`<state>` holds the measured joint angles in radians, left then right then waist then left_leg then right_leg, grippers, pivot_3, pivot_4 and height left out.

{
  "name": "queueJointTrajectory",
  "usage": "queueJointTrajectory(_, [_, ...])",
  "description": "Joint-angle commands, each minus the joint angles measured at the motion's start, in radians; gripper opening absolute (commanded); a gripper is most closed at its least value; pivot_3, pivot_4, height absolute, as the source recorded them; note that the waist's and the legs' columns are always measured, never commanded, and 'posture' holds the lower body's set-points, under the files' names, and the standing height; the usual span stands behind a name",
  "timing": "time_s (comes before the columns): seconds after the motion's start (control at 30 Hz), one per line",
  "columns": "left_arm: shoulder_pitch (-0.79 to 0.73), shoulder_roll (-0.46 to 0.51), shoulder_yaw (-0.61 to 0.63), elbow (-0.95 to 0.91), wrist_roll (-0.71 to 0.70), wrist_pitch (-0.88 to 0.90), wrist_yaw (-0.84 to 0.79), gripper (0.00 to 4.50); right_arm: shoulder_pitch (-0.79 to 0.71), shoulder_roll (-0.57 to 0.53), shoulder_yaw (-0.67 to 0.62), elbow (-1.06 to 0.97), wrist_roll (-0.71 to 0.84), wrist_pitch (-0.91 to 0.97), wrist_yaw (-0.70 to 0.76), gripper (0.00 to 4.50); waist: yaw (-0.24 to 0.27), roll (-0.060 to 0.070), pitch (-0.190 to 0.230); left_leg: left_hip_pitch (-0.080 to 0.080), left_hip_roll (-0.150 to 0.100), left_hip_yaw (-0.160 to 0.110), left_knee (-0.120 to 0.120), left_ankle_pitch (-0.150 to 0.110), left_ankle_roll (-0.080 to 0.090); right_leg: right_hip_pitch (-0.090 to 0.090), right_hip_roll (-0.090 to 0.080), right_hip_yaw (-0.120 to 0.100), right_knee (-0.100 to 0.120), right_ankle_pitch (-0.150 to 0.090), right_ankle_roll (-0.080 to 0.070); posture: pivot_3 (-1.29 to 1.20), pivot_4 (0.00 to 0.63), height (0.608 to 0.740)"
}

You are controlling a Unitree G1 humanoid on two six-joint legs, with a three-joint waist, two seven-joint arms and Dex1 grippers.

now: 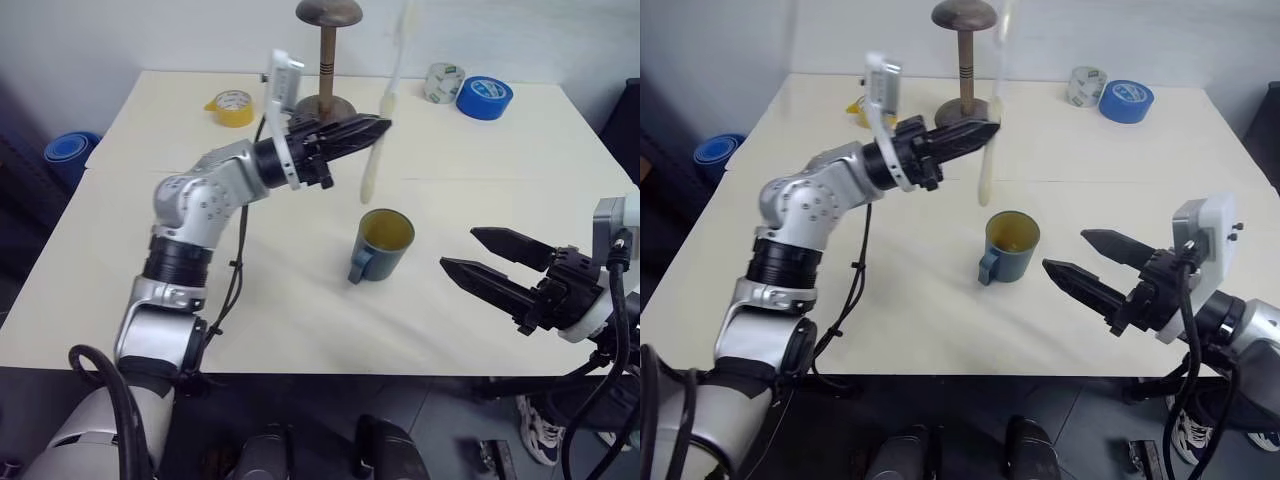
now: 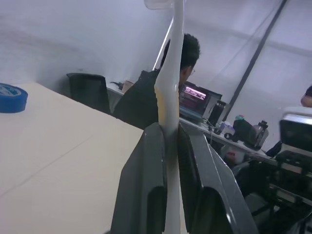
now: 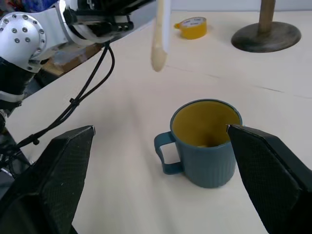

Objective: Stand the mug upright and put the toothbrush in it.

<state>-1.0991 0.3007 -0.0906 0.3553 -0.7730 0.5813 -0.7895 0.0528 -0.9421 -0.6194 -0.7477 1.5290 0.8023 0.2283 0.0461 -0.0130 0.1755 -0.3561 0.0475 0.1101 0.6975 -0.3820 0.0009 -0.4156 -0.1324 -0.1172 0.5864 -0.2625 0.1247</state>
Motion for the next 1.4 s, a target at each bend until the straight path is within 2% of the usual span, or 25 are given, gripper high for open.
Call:
queueJointTrajectory(0.03, [-0.015,-0.057,-0.011,0.053,0.090,-0.089,-0.061,0.07,0.006,0.010,-0.019,-0.033,-0.005,-0.046,-0.030,4.50,0.001,0.000,0.000,0.000,0.000,0.000,0.000,0.000,0.000,0.000,0.000,0.000,0.000,0.000,0.000,0.00,0.150,0.740])
queueJointTrajectory(0.37, [0.074,-0.142,-0.044,0.079,0.260,-0.196,-0.121,0.07,0.002,0.008,0.015,-0.019,-0.053,-0.077,-0.041,4.50,0.004,0.000,0.000,-0.002,0.000,-0.001,0.002,0.000,0.001,-0.001,0.000,0.000,0.001,0.000,0.000,0.00,0.150,0.740])
queueJointTrajectory(0.43, [0.097,-0.170,-0.035,0.074,0.249,-0.179,-0.135,0.79,-0.009,0.004,0.026,-0.010,-0.056,-0.081,-0.036,4.50,0.006,0.000,0.000,-0.002,0.000,-0.001,0.002,0.000,0.001,-0.001,-0.001,0.000,0.001,0.000,0.000,0.00,0.150,0.740])
queueJointTrajectory(0.57, [0.127,-0.194,-0.026,0.079,0.287,-0.210,-0.121,1.89,-0.033,-0.006,0.043,0.010,-0.069,-0.075,-0.021,4.50,0.006,0.000,0.000,-0.002,0.000,-0.001,0.002,0.000,0.001,-0.001,-0.001,-0.001,0.001,0.000,0.000,0.00,0.150,0.740])
queueJointTrajectory(0.7, [0.133,-0.169,0.004,0.047,0.289,-0.192,-0.123,3.03,-0.039,-0.010,0.050,0.032,-0.089,-0.070,0.006,4.50,0.005,0.000,0.000,-0.002,0.000,-0.001,0.002,0.000,0.001,-0.001,-0.001,-0.001,0.001,0.000,0.000,0.00,0.150,0.740])
queueJointTrajectory(0.83, [0.121,-0.096,0.038,-0.028,0.278,-0.137,-0.126,4.30,-0.048,-0.013,0.068,0.055,-0.130,-0.063,0.031,4.50,0.000,0.000,0.000,-0.002,0.000,-0.001,0.002,0.000,0.001,-0.001,-0.001,-0.001,0.001,0.000,0.000,0.00,0.150,0.740])
queueJointTrajectory(0.87, [0.105,-0.042,0.053,-0.066,0.257,-0.087,-0.154,4.49,-0.048,-0.015,0.074,0.067,-0.147,-0.059,0.044,4.50,0.000,0.000,0.000,-0.002,0.001,-0.001,0.002,0.000,0.001,-0.001,-0.001,-0.001,0.002,0.000,0.000,0.00,0.150,0.740])
queueJointTrajectory(1.03, [0.072,0.230,0.091,-0.215,0.168,0.098,-0.353,4.49,-0.035,-0.047,0.101,0.126,-0.254,-0.038,0.146,4.50,-0.019,0.001,0.000,-0.002,0.001,-0.001,0.002,0.000,0.001,-0.003,0.000,0.000,0.003,0.000,0.000,0.00,0.150,0.740])
queueJointTrajectory(1.2, [0.114,0.503,0.095,-0.296,0.169,0.133,-0.563,4.49,-0.017,-0.098,0.091,0.185,-0.312,-0.007,0.306,4.50,-0.021,0.002,0.001,-0.002,0.001,-0.001,0.002,0.000,0.001,-0.003,0.000,0.000,0.003,0.000,0.000,0.00,0.150,0.740])
queueJointTrajectory(1.33, [0.176,0.636,0.093,-0.309,0.190,0.112,-0.654,4.49,-0.035,-0.134,0.067,0.243,-0.327,0.022,0.401,4.50,-0.019,0.002,0.001,-0.002,0.001,0.000,0.003,0.000,0.001,-0.002,0.000,0.001,0.003,0.000,0.000,0.00,0.150,0.740])
queueJointTrajectory(1.4, [0.210,0.670,0.095,-0.311,0.208,0.092,-0.664,4.49,-0.033,-0.158,0.055,0.263,-0.339,0.038,0.460,4.50,-0.020,0.003,0.001,-0.002,0.001,0.000,0.003,0.000,0.001,-0.002,0.000,0.001,0.003,0.000,0.000,0.00,0.150,0.740])
